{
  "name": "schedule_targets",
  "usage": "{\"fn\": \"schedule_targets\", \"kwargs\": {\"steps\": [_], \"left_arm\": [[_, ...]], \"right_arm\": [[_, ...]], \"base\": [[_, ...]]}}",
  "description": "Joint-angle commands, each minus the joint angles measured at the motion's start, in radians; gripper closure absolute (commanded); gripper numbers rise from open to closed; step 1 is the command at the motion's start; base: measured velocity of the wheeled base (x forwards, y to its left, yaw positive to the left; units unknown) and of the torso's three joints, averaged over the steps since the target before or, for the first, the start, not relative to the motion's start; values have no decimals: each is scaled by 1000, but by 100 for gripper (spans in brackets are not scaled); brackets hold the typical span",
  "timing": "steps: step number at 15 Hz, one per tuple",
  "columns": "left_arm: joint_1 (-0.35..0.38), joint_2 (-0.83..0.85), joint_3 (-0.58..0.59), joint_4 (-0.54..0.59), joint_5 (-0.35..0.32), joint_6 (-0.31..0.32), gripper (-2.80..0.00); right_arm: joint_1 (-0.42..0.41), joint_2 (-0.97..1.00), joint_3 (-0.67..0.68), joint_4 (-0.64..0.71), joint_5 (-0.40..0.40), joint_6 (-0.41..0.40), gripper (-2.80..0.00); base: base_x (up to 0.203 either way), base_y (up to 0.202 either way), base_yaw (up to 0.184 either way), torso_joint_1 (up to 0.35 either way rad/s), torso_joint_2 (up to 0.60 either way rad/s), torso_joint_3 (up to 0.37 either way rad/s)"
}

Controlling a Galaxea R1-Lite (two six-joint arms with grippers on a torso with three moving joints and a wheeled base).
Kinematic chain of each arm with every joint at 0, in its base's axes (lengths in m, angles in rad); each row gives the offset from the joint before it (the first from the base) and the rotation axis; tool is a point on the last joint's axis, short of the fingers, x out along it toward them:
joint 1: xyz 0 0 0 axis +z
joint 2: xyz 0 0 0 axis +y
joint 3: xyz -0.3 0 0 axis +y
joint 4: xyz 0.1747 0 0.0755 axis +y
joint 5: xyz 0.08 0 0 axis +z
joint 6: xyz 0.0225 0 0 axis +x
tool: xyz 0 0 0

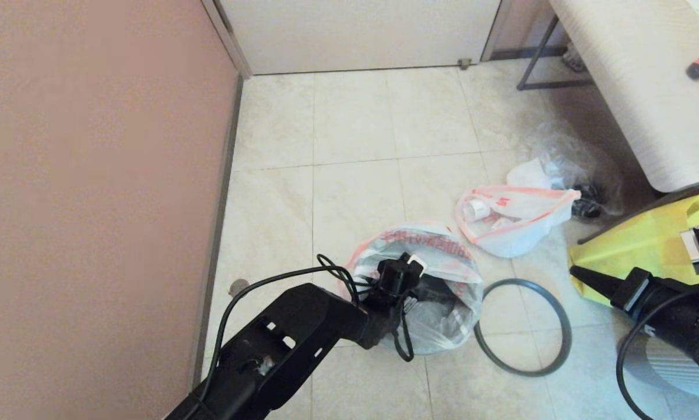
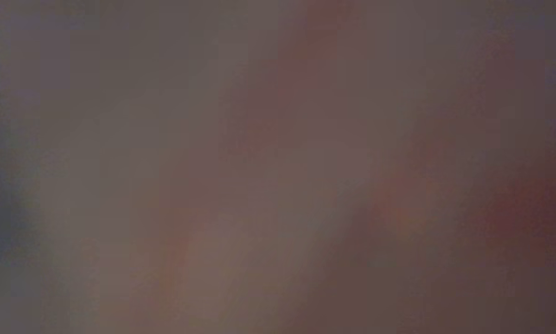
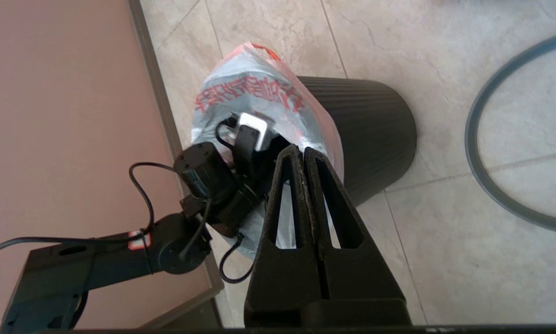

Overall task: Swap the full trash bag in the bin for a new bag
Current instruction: Put the new garbage bag on the trash can

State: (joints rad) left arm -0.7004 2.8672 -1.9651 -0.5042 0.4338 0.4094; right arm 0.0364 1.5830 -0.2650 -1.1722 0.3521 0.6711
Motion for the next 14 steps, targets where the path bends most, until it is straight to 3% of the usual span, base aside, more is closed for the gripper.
{"fn": "schedule_targets", "kwargs": {"steps": [1, 4, 7, 10, 12, 14], "left_arm": [[-3, -7, 1, -17, 5, 2, 0], [-28, -85, 15, -55, 62, -15, 0], [-84, -241, 81, -45, 126, -80, 0], [-117, -394, 214, 3, 147, -174, 0], [-125, -496, 322, 67, 146, -258, 0], [-135, -550, 390, 237, 121, -345, 0]], "right_arm": [[0, 20, 6, -10, 2, 4, 0], [0, 51, 7, -12, 0, 3, 0], [8, 75, 10, 1, -1, -34, 0], [-6, 76, 23, 70, -10, -91, 0], [-27, 108, 22, 80, -31, -165, 0], [-29, 144, 12, 77, -116, -207, 0]], "base": [[0, 0, 0, 0, 0, 0], [0, 0, 0, 0, 0, 0], [0, 0, 0, 0, 0, 0], [0, 0, 0, 0, 0, 0], [0, 0, 0, 0, 0, 0], [0, 0, 0, 0, 0, 0]]}}
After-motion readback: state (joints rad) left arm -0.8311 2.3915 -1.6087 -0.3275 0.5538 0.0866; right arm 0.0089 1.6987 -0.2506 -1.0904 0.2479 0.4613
